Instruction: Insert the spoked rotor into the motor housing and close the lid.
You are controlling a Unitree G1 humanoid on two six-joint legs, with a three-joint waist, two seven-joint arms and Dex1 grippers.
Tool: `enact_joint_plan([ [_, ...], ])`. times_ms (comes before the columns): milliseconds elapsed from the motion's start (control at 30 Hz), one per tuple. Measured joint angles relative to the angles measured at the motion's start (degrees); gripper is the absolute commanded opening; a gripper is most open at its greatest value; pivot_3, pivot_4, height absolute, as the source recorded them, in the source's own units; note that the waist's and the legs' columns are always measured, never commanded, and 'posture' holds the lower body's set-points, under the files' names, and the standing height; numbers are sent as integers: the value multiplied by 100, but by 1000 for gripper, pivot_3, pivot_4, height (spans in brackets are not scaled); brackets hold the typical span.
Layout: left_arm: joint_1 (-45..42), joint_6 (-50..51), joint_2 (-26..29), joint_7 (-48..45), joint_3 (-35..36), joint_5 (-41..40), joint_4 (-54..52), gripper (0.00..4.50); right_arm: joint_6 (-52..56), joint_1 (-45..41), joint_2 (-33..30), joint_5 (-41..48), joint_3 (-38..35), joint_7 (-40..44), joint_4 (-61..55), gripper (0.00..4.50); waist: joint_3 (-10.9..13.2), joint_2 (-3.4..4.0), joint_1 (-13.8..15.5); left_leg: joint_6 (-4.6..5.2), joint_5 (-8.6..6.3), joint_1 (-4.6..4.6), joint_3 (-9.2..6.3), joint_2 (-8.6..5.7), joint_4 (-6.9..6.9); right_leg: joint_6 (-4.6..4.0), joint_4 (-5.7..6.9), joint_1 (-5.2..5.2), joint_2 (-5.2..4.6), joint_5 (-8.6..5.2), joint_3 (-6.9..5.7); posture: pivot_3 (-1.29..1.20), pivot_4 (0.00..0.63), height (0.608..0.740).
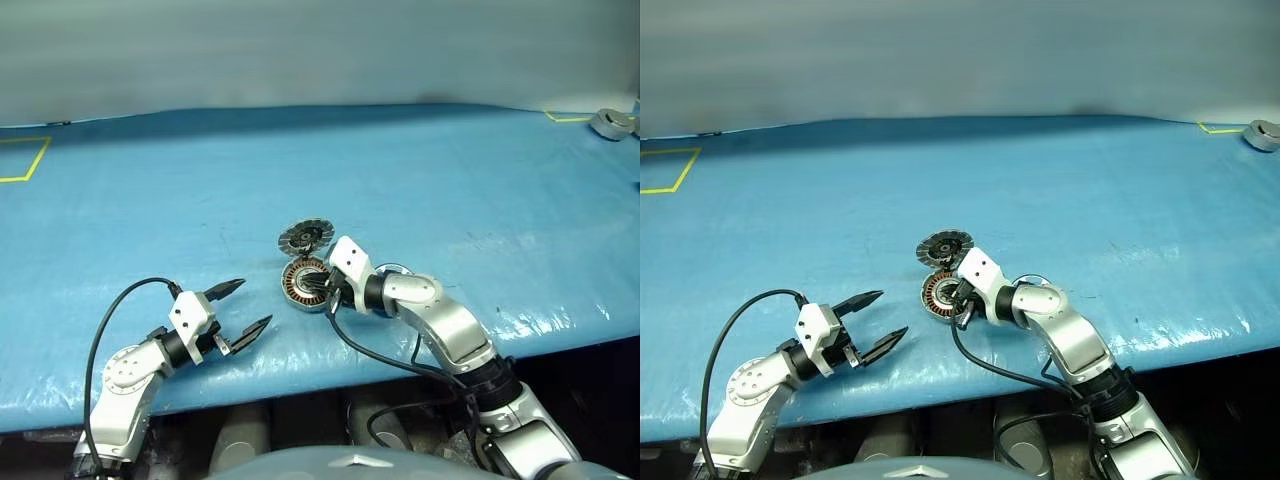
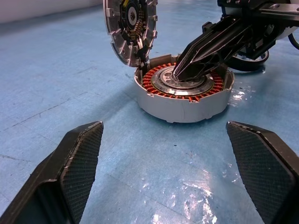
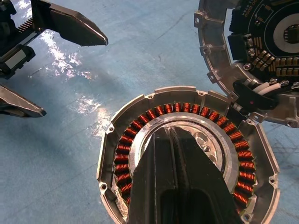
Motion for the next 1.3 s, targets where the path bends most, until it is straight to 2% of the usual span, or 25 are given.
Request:
enact_joint_plan([
  [267, -24, -18, -2, -3, -2, 4, 164, 4500, 130, -51, 60, 255, -306, -76, -231, 71, 1, 0, -3, 0, 0, 0, 1, 0, -14, -4, -3, -6, 1, -3, -2, 0, 150, 740],
  [967, -19, -105, -3, 3, -3, 10, 170, 4500, 179, 103, 68, 113, 18, -203, 5, 71, 0, -1, -4, 0, 0, 3, 1, 1, -15, -5, -2, -4, 0, -4, -2, 0, 150, 740],
  [1300, 2, -105, -3, 4, -4, 10, 170, 4500, 205, 123, -8, 244, -148, -143, -133, 71, 1, 0, 1, -1, 0, 0, 1, 1, -15, -5, -4, -6, 0, -4, -2, 0, 150, 740],
])
